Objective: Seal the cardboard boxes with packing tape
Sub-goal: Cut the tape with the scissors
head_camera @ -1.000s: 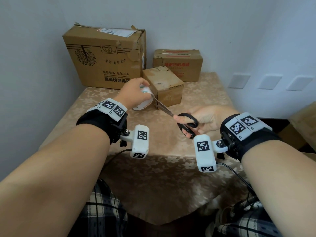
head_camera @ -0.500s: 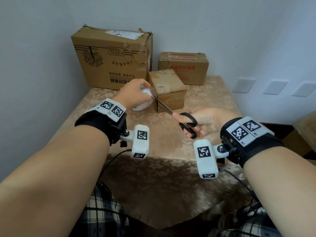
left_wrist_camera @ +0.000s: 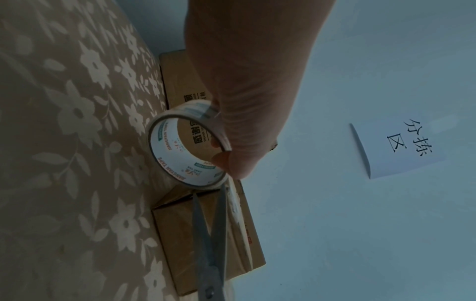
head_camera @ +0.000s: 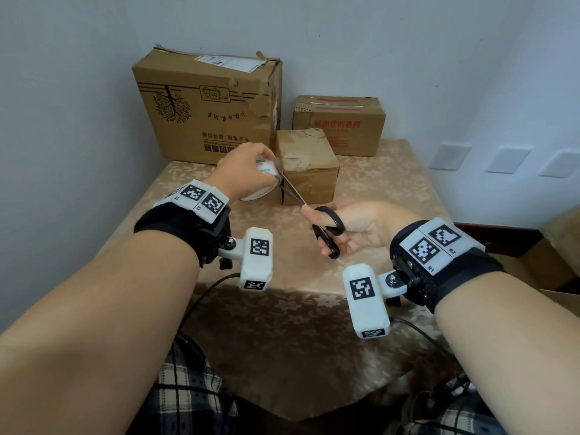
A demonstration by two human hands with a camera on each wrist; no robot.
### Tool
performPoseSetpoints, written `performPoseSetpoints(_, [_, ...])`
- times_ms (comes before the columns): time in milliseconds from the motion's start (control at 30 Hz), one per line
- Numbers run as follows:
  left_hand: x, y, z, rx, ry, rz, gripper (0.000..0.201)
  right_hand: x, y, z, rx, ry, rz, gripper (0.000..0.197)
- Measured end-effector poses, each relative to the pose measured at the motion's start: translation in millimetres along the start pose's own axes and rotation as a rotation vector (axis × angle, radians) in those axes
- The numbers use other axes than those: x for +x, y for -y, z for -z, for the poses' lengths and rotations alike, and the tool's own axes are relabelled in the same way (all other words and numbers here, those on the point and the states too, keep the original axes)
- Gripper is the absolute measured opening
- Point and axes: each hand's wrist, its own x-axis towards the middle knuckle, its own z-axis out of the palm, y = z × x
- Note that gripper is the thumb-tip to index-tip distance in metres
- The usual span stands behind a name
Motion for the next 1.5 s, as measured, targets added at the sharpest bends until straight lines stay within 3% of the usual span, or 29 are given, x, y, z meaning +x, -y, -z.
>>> performPoseSetpoints(133, [-1, 2, 4, -0.024, 0.057, 0.035, 0.025, 1, -1, -1, -0.016, -0.061, 0.019, 0.04])
performPoseSetpoints(300, [3, -2, 0, -0.128, 0.057, 0.052, 0.036, -3, -5, 14, 0.012, -0.077, -0.017, 0.031])
performPoseSetpoints(467, [11, -18, -12, -0.166, 0.154, 0.016, 0.032, -8, -16, 39, -0.016, -0.106, -0.057, 0.036])
performPoseSetpoints(633, [19, -35, -25, -0.238, 0.164, -0.026, 0.03, -16, -28, 50, -0.026, -0.021, -0.091, 0.041])
performPoseSetpoints(933, [18, -42, -27, -0.199, 0.187, -0.045, 0.033, -21, -30, 48, -0.056, -0.095, -0.069, 0.049])
performPoseSetpoints(1133, [18, -41, -25, -0.168, 0.201, -0.067, 0.032, -32, -23, 54, -0.046, -0.06, -0.041, 0.062])
performPoseSetpoints(1367, [19, -43, -25, -0.173, 0.206, -0.054, 0.028, -32, -21, 46, -0.057, -0.073, -0.003, 0.062])
performPoseSetpoints(1500, [16, -43, -26, -0.194, 0.205, -0.032, 0.025, -23, -20, 37, -0.037, -0.134, 0.062, 0.052])
